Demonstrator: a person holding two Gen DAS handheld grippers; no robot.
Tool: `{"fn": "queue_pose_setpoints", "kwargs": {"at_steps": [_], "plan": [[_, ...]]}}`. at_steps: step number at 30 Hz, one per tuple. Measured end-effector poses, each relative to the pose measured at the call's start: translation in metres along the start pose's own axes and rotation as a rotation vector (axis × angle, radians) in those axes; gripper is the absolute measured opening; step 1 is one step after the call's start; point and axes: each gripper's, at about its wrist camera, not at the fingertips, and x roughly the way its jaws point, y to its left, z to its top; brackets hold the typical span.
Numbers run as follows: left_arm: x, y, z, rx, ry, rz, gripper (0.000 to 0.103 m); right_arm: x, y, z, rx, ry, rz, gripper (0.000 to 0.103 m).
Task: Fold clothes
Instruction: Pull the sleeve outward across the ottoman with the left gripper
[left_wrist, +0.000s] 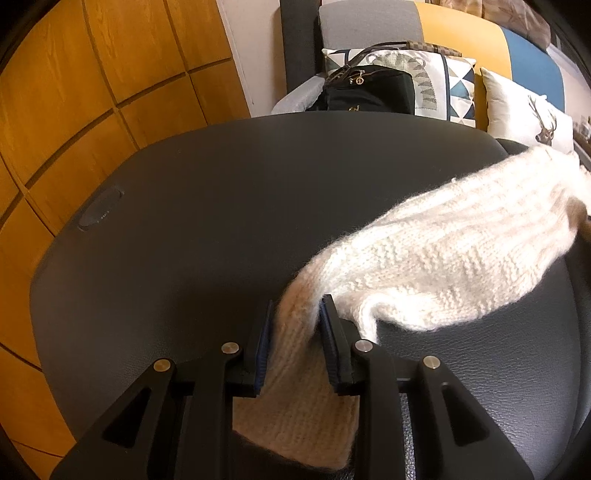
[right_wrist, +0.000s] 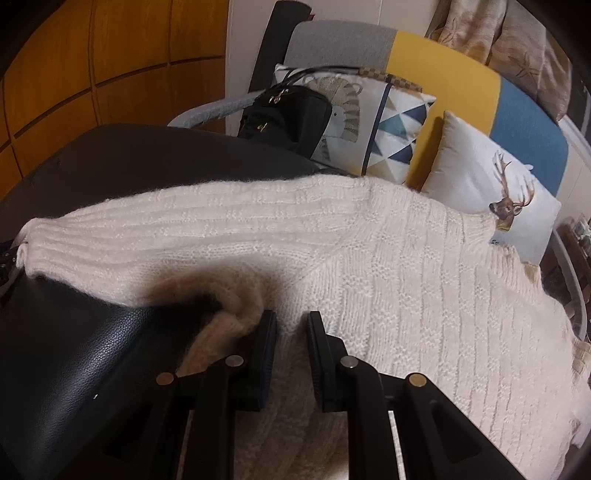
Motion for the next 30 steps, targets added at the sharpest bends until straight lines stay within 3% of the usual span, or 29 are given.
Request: {"fn": "queue_pose_setpoints", "kwargs": {"at_steps": [10, 25, 30], "plan": [[0.002, -0.004, -0.003, -0.015, -0.011, -0.014, 0.029, 0.001, 0.002, 0.047, -0.018, -0.027, 0.006, 0.022], [0.012, 0.008, -0.001, -0.024, -0.021, -0.018, 0.029, 0.057, 0.017, 0.048, -0.014, 0.020, -0.048, 0.021], [0.010, 0.007, -0.002, -0.016, -0.022, -0.001, 0.030, 0.023, -0.005, 0.033, 0.044, -0.007, -0.005, 0.023]]}}
